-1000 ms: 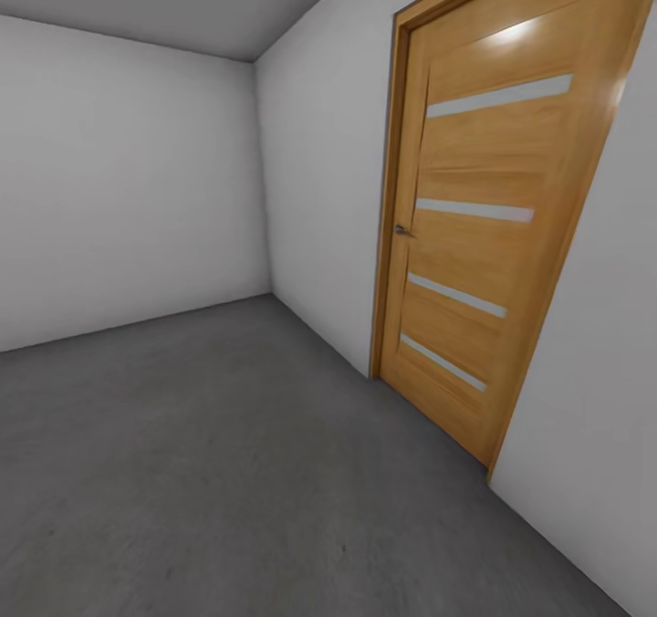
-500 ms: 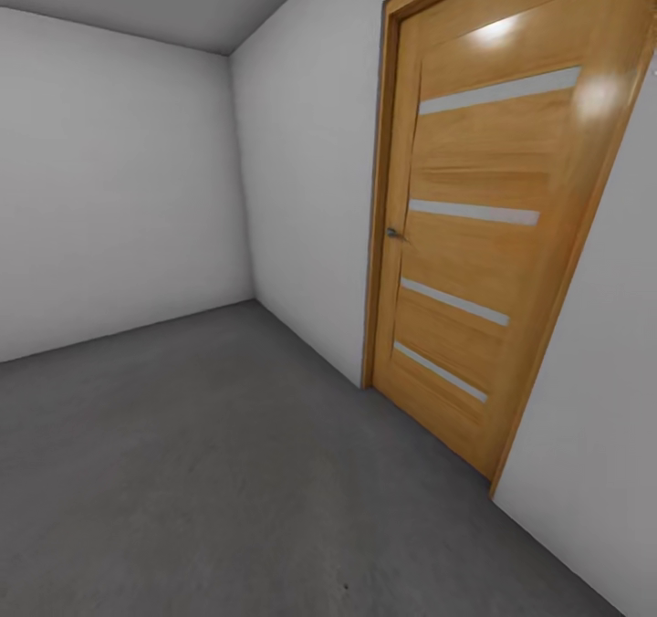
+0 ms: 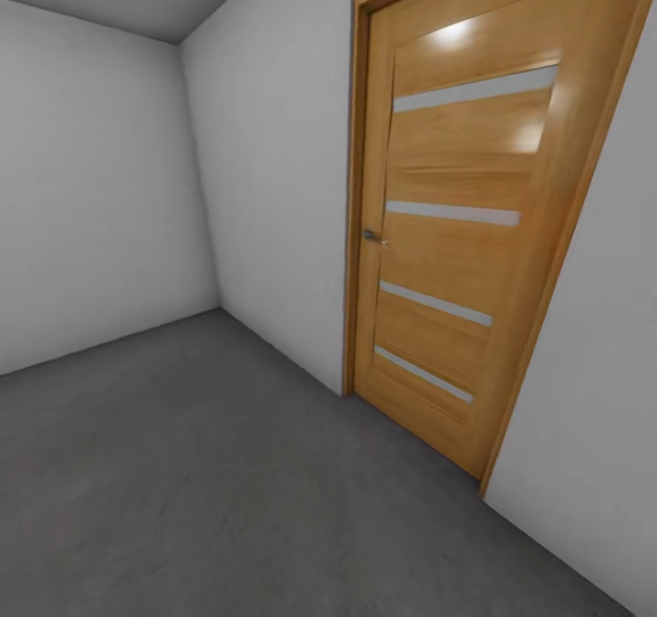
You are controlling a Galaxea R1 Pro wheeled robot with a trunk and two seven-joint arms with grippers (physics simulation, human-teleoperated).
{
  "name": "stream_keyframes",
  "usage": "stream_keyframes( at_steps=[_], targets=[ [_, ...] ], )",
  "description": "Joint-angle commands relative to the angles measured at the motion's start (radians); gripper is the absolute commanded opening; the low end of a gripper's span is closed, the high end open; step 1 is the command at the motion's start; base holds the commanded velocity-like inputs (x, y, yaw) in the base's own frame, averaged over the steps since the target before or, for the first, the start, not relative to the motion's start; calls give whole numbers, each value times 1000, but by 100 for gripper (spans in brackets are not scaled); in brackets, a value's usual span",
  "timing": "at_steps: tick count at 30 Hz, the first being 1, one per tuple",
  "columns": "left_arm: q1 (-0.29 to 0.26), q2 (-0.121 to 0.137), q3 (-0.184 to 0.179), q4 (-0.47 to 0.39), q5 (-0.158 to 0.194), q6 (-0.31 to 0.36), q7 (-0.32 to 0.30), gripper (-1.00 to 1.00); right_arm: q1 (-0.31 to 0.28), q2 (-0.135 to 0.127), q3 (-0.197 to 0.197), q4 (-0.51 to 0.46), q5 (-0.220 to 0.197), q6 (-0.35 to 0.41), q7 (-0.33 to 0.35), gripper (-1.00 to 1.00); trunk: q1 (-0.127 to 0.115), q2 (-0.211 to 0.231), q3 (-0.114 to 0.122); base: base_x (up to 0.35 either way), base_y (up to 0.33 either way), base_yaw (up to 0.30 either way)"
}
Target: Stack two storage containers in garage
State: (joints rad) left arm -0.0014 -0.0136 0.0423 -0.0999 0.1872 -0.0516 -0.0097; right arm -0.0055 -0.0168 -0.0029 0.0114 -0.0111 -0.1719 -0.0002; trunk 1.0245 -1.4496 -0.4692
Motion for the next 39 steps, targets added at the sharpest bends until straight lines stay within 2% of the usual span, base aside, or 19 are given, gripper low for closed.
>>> stream_keyframes(
  at_steps=[1, 39],
  targets=[
    [0, 0, 4, 0, 4, -2, -1, 100, -1, 0, 0, 1, -1, -5, 0, 100, 0, 0, -1, 248, 271, -260],
    [0, 0, 4, 2, 5, -1, -1, 100, -1, 0, 0, 2, -1, -5, 0, 100, 0, 0, -1, 279, 235, -246]
  ],
)
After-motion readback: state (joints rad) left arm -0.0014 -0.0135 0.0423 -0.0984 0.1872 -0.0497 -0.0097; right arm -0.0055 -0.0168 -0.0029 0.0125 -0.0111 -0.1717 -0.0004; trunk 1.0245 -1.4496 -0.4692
